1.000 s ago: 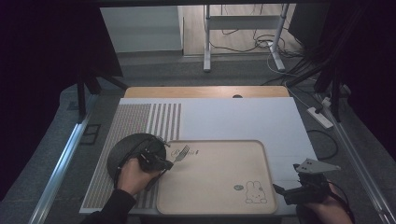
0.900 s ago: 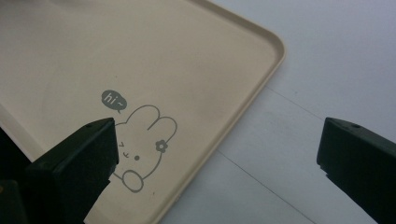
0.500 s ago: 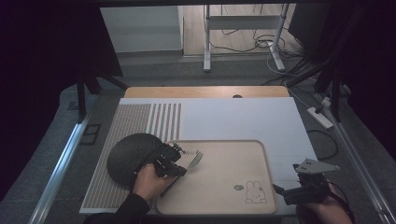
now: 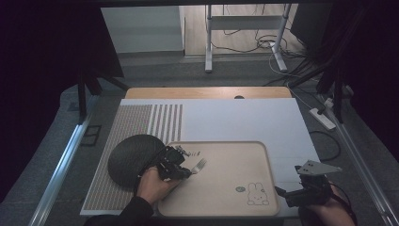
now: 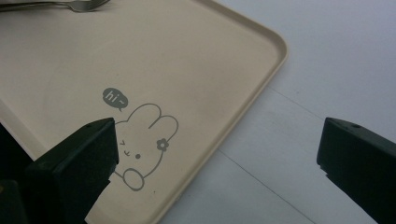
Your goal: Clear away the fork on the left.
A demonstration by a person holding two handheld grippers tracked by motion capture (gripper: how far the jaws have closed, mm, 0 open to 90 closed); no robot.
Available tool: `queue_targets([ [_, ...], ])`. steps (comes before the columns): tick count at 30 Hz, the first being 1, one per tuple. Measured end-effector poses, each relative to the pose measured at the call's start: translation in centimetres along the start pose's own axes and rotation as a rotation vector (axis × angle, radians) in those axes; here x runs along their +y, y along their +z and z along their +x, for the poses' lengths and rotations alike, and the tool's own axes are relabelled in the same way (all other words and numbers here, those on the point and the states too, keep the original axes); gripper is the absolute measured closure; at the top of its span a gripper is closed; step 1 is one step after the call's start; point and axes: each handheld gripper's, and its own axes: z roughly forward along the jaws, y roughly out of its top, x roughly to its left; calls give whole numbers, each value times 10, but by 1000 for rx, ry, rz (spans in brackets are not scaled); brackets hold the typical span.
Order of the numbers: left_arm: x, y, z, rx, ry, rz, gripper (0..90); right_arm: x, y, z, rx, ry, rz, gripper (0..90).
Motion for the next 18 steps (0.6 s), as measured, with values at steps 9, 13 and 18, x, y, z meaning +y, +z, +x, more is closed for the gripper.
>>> queue_targets([
  [9,-4,17,11,-5,-44,84,891,0,0,0,2,-5,0,0],
  [13,-8,13,24,19,-97,71,891,0,0,0,3,-8,2,0],
  [18,-14,6,39,54,-151,66,890,0,0,1,4,-10,2,0],
])
